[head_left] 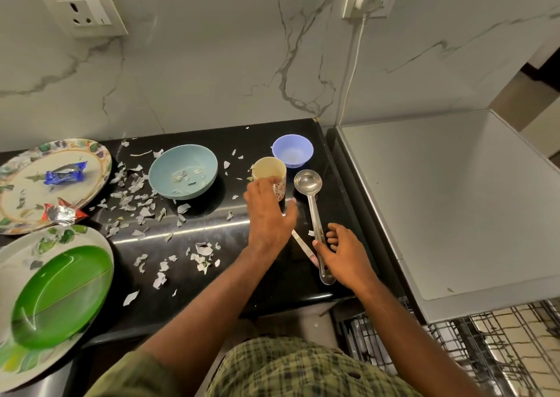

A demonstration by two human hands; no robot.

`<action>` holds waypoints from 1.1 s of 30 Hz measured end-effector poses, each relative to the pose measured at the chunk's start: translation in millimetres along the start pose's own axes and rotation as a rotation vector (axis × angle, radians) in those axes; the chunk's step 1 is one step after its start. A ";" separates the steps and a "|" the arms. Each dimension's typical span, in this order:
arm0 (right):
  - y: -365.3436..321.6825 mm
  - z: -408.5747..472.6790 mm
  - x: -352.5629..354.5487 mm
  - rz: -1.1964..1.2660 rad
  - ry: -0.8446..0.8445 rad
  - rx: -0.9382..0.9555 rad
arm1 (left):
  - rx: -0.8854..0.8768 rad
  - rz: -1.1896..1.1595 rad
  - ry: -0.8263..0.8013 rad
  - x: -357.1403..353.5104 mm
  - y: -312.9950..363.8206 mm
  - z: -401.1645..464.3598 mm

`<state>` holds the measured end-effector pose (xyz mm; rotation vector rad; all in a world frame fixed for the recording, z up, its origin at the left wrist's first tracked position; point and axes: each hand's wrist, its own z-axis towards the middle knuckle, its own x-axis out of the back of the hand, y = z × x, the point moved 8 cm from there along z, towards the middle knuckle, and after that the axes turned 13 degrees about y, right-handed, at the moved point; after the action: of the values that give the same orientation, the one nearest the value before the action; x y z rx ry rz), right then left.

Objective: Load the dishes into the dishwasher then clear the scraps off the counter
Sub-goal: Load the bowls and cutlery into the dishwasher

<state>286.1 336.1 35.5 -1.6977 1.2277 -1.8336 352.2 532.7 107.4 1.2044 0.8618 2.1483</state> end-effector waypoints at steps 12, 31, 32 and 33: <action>8.1 -7.3 8.7 0.177 0.076 -0.113 | 0.298 -0.057 -0.066 -29.5 -54.2 69.2; 72.3 -70.5 121.0 1.221 0.221 -0.607 | -0.070 -0.571 -0.489 -57.3 142.5 -112.5; 82.1 -76.7 124.9 1.299 0.172 -0.643 | -0.087 -0.570 -0.543 -66.2 153.9 -129.8; 90.9 -83.1 127.7 1.376 0.112 -0.659 | -0.099 -0.566 -0.596 -73.8 162.8 -144.4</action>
<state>154.6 218.2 52.7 -0.4781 2.3251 -0.6743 238.4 334.4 130.3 1.2602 0.7029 1.2686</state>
